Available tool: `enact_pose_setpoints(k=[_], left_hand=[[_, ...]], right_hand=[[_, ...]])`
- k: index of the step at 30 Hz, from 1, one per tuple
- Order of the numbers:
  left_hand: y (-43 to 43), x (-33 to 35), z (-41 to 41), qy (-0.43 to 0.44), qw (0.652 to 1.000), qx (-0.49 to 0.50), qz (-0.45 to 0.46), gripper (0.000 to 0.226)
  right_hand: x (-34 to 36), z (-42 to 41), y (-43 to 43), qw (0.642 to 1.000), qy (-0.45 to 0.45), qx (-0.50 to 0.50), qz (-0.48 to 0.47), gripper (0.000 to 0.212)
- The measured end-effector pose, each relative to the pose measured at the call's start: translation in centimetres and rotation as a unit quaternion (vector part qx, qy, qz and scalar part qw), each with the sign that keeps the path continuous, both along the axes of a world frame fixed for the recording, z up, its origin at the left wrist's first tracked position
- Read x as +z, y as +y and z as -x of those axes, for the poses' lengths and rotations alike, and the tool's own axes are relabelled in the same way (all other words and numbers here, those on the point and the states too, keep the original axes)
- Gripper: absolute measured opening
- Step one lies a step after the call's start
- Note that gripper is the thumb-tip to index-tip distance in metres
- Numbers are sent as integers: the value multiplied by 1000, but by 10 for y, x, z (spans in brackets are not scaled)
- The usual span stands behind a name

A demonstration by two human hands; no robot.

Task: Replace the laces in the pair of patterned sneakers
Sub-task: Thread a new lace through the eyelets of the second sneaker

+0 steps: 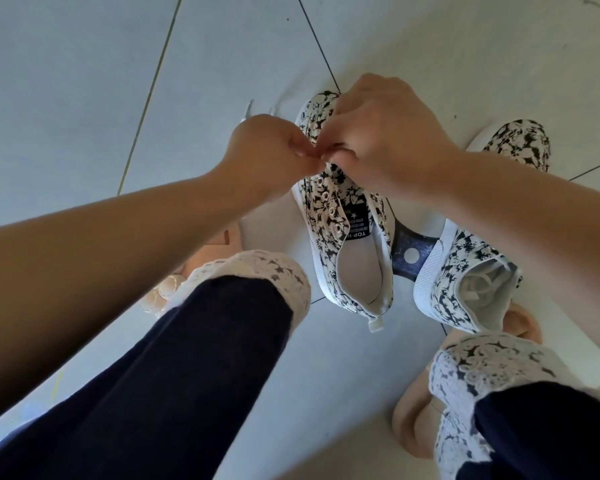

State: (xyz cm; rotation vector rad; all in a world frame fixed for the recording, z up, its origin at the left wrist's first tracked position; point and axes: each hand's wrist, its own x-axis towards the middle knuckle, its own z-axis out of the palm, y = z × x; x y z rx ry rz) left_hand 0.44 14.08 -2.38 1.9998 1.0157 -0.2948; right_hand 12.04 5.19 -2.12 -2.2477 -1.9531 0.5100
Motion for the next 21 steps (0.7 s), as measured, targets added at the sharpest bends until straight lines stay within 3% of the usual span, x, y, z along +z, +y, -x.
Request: enact_pose_setpoints(k=[4,9,13,16,21], left_hand=[[-3,-2,2,-19,993,84,79,20],[-3,-10,11,-25,959,212,186,14],[-8,-14,18,-42,916,292,273,21],[-12,-19,19,-49,903,308,297,16],[-14,-25,18,-67,877,358,314,18]], right_hand=[[-2,5,1,999,-5,-45,7,21],[4,8,-7,974,100,-202,30,10],[-2,20,-13,890,279,-290,213,12],[-9,22,-12,838,352,-356,216,7],[-13,24,-14,792,401,-413,204,12]])
